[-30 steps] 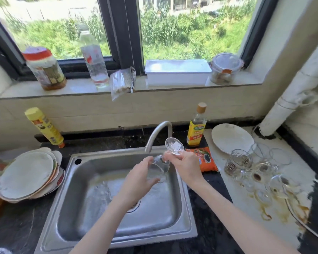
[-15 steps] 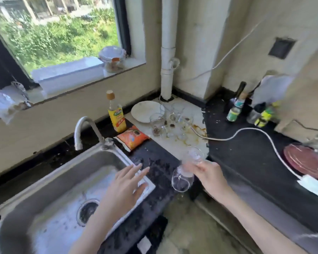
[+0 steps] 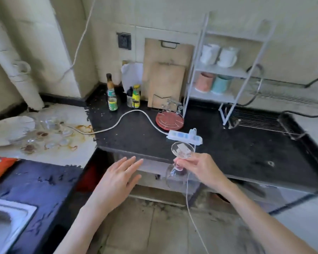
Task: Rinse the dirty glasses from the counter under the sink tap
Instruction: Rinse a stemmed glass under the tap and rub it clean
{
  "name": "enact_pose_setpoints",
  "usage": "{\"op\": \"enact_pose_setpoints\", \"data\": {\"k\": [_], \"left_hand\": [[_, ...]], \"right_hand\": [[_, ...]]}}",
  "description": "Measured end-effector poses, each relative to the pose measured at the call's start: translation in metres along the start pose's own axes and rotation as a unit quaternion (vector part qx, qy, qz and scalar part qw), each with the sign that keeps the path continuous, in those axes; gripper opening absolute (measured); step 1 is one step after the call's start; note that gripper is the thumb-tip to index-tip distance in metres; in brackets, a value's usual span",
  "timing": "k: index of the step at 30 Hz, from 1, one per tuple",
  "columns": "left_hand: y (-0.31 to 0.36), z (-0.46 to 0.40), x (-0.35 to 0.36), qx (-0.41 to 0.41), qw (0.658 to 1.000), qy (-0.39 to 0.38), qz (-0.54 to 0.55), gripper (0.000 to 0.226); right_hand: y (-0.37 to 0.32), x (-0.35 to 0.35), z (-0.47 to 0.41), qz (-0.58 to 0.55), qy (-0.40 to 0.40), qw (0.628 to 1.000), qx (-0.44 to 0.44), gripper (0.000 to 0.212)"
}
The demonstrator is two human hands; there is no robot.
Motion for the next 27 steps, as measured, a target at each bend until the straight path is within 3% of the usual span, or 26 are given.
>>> {"op": "enact_pose_setpoints", "data": {"k": [9, 14, 18, 24, 27], "left_hand": [[0.183, -0.124, 0.104, 0.100, 0.991, -0.062, 0.062, 0.052], [0.255, -0.190, 0.135, 0.167, 0.981, -0.086, 0.056, 0.066], [0.279, -0.252, 0.161, 0.185, 0.977, -0.091, 0.054, 0.052], [0.280, -0.359, 0.196, 0.182, 0.978, -0.098, 0.036, 0.067], [0.285, -0.423, 0.204, 0.192, 0.976, -0.104, 0.003, 0.061]], "right_hand": [[0.143, -0.185, 0.047, 0.009, 0.150, 0.987, 0.051, 0.014], [0.198, -0.258, 0.043, 0.029, 0.201, 0.975, 0.088, 0.016], [0.238, -0.300, 0.016, 0.055, 0.236, 0.963, 0.119, 0.015], [0.304, -0.355, -0.056, 0.082, 0.271, 0.945, 0.162, 0.031], [0.328, -0.387, -0.100, 0.046, 0.302, 0.933, 0.189, 0.020]]}}
Point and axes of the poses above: each hand's wrist, its own z-axis away from the middle knuckle, its own x-axis out of the palm, y = z × x, the point moved 5 cm from there along -z, towards the middle knuckle, and after that the axes turned 15 degrees about z, right-handed, at the moved point
